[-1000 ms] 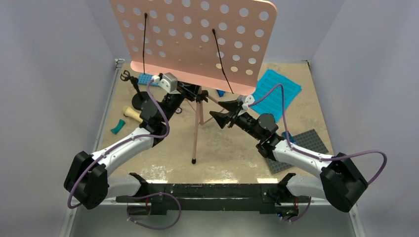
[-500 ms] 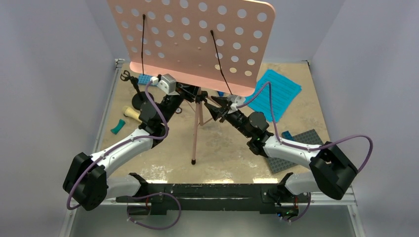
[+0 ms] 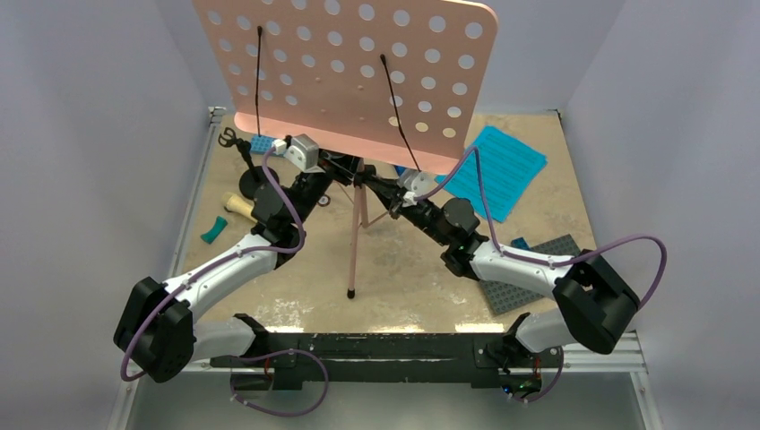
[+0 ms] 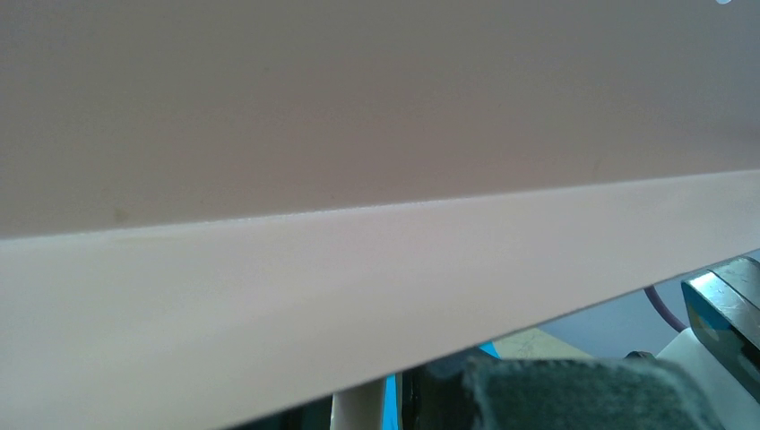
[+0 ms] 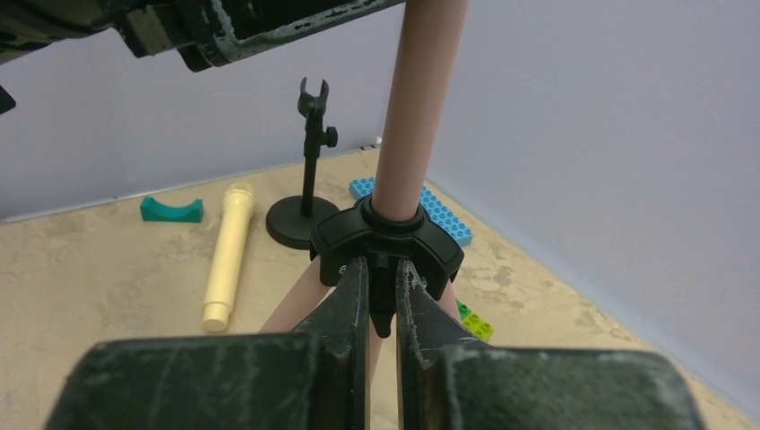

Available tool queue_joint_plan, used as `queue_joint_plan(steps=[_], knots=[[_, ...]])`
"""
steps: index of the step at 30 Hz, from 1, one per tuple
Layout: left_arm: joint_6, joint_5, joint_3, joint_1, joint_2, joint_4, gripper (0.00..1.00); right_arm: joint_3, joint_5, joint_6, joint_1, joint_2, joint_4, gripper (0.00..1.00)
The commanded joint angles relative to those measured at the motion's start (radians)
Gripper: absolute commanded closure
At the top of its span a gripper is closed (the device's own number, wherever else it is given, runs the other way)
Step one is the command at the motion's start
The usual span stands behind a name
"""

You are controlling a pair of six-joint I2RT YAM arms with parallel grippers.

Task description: Pack up the instrument practice props

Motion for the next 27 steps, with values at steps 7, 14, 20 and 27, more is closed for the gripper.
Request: queue_joint_plan(steps=[7, 14, 20, 27], knots=[[-0.088, 0.057, -0.009, -0.017, -0.018, -0.077, 1.0, 0.067, 0.163, -0.511, 0.081, 0.077, 0.031, 1.0], [-0.098, 0.061, -0.006, -0.017, -0.02, -0.105, 1.0, 0.029, 0.243, -0.847, 0.114, 0.142, 0.17, 1.0], [-0.112, 0.073, 0.002, -0.018, -0.011, -0.119, 1.0, -0.002, 0.26, -1.086, 0.15, 0.162, 0.245, 1.0], [-0.118, 0.068, 0.006, -0.016, -0.004, -0.128, 1.0, -0.023, 0.301, -1.126, 0.174, 0.16, 0.324, 1.0]])
